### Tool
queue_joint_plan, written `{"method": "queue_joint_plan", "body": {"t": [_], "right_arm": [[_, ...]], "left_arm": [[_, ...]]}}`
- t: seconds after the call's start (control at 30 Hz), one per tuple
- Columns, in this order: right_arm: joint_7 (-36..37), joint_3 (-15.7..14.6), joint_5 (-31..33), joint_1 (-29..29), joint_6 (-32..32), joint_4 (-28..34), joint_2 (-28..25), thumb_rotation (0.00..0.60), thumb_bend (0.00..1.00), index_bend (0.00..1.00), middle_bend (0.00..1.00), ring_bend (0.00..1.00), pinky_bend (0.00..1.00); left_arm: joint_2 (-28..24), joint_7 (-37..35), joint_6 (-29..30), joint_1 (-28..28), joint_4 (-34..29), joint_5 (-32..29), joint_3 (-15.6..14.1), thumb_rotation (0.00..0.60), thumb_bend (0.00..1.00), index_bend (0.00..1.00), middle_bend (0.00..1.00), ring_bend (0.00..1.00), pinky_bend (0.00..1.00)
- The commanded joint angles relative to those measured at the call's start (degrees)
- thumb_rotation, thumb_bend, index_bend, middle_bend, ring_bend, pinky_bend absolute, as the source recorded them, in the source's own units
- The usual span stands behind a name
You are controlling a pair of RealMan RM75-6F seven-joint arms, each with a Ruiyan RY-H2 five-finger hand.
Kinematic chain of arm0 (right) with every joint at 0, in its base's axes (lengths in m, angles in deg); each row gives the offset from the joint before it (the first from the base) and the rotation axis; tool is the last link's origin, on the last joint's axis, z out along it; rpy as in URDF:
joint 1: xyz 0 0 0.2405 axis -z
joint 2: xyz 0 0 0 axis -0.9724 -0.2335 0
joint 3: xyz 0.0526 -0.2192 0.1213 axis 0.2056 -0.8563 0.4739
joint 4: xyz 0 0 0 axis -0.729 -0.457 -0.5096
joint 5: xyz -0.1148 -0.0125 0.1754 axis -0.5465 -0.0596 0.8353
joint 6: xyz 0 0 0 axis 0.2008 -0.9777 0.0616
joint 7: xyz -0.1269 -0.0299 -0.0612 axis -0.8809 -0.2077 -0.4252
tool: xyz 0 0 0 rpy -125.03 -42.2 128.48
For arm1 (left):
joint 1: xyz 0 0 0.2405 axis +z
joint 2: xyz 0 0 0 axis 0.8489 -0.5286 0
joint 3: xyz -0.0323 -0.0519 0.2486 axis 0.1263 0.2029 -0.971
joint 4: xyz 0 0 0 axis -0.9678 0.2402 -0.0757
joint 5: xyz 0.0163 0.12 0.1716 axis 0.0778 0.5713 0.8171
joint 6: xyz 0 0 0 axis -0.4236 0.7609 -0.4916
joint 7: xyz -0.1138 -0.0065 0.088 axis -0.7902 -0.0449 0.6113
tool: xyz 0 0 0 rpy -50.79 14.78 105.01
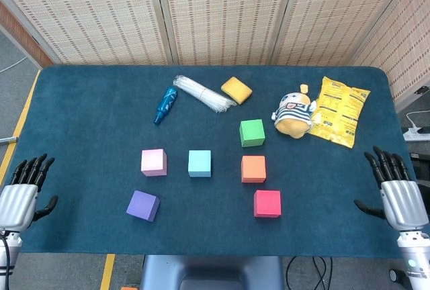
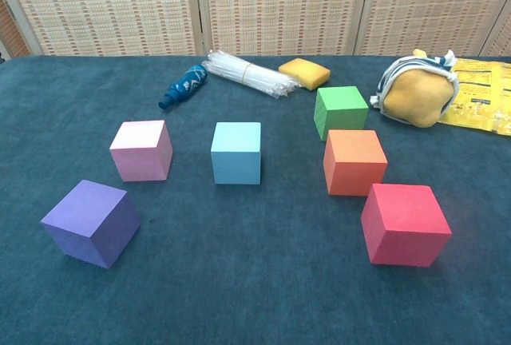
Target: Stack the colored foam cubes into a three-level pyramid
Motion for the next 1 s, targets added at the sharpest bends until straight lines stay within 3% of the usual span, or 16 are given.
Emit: {"method": "queue_joint_plan", "body": {"t": [0.03,0.3,0.6,1.0], "right_arm": [[0.01,0.35,-0.65,-0.49,-0.06,0.65,-0.88,0.600,0.21,0.00,0.06,0.00,0.09],[-0.93,1.04,-1.12,-1.83,0.92,2.43,-2.63,0.600,0.21,0.00,0.06,0.00,0.11],[-0.86,1.28,0.07,-2.41,2.02,2.50,-2.93,0.600,0.21,0.00,0.06,0.00,0.11],[0.59,1.28,0.84,-3.10,3.18,0.69,-2.28,0.600,0.21,0.00,0.06,0.00,0.11]], "left_arm": [[-1.00,-3.87,-5.22,-5.06,0.17,1.47,1.95,0.600,0.35,0.07,0.06,0.00,0.04],[1.67,-8.71,-22.62,-18.29,2.26,-1.90,5.55,0.600,0.35,0.14,0.15,0.07,0.12],[8.44,-6.59,-36.81,-27.36,7.16,-10.08,6.24,0.600,0.36,0.01,0.06,0.03,0.12],[13.53,-2.56,-41.45,-31.55,10.60,-17.12,5.13,0.600,0.36,0.00,0.02,0.02,0.13]]}}
